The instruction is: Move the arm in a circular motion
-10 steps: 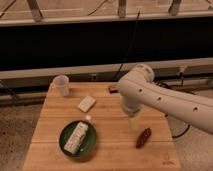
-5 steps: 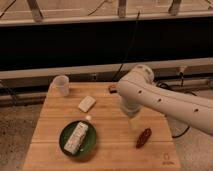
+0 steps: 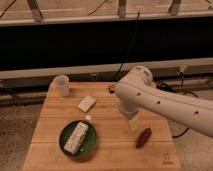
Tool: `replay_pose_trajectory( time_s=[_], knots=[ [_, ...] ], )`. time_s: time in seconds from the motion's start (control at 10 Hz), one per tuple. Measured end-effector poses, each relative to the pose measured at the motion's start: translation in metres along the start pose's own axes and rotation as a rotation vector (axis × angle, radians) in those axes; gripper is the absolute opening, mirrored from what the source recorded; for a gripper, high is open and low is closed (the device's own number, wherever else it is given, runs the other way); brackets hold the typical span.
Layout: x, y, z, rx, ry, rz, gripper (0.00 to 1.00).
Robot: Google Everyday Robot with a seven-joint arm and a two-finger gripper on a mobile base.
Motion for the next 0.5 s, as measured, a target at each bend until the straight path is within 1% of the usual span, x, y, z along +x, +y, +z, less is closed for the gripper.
replay_pose_trajectory(
  time_s=[0.2, 0.5],
  knots=[
    [0.0053, 0.0031, -0.0009, 0.007, 0.004, -0.005, 0.8],
    [0.0059, 0.0022, -0.0028, 0.015, 0.007, -0.023, 0.8]
  ],
)
